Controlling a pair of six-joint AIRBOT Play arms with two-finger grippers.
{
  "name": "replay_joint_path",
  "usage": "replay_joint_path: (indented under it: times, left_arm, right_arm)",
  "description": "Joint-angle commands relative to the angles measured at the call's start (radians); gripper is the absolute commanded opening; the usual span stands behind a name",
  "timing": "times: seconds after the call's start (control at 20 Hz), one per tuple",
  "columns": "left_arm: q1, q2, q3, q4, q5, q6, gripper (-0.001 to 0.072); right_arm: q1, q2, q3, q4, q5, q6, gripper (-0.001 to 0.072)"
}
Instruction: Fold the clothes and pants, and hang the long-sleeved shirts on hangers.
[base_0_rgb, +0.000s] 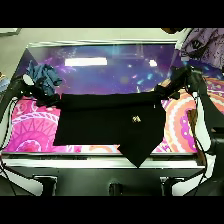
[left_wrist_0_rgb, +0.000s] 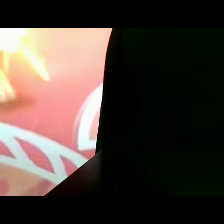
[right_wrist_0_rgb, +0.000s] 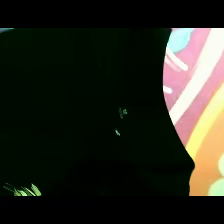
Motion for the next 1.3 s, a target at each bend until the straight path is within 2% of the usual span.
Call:
replay_joint_path:
  times: [0.0,0.25,0.3,0.35,0.4,0.45,0.5,0.65,0.8,0.9,1.0,1.1,1.25]
  left_arm:
    - [-0.014,-0.001,-0.071,-0.002,-0.027,-0.011,0.0014]
    - [-0.016,-0.002,-0.105,-0.002,-0.023,-0.026,0.0027]
    - [-0.016,-0.002,-0.105,-0.002,-0.018,-0.027,0.0077]
    - [-0.016,-0.002,-0.105,-0.002,-0.016,-0.032,0.019]
    - [-0.015,0.0,-0.101,-0.002,-0.016,-0.046,0.0336]
    - [-0.013,0.006,-0.09,-0.002,-0.024,-0.049,0.0559]
    - [-0.006,0.02,-0.074,-0.002,-0.027,-0.049,0.0647]
    - [0.055,0.133,-0.035,-0.001,-0.019,-0.049,0.0648]
    - [0.165,0.306,-0.085,-0.002,-0.012,-0.022,0.0649]
    - [0.252,0.423,-0.196,-0.027,0.021,0.002,0.0648]
    - [0.357,0.542,-0.365,-0.159,0.062,0.015,0.0648]
    - [0.431,0.636,-0.529,-0.331,0.103,0.086,0.0648]
    - [0.461,0.709,-0.681,-0.395,0.124,0.119,0.0648]
  right_arm:
    - [0.001,-0.029,-0.002,-0.007,-0.07,-0.001,0.003]
    - [0.001,-0.085,-0.002,-0.003,-0.112,0.004,0.0032]
    - [0.001,-0.091,-0.002,-0.002,-0.112,0.004,0.0052]
    - [0.0,-0.092,-0.002,-0.004,-0.101,0.004,0.0128]
    - [0.0,-0.09,-0.002,-0.003,-0.09,0.004,0.0249]
    - [0.0,-0.083,0.0,-0.002,-0.09,0.004,0.0412]
    - [0.0,-0.063,0.001,-0.003,-0.091,-0.018,0.0473]
    - [-0.032,0.052,-0.001,0.013,-0.09,-0.105,0.0472]
    - [-0.18,0.214,-0.123,0.148,-0.094,-0.197,0.0472]
    - [-0.307,0.346,-0.341,0.261,-0.09,-0.252,0.0472]
    - [-0.404,0.483,-0.603,0.34,-0.085,-0.288,0.0473]
    - [-0.436,0.607,-0.83,0.358,-0.069,-0.3,0.0473]
    - [-0.436,0.735,-1.067,0.388,-0.052,-0.302,0.0473]
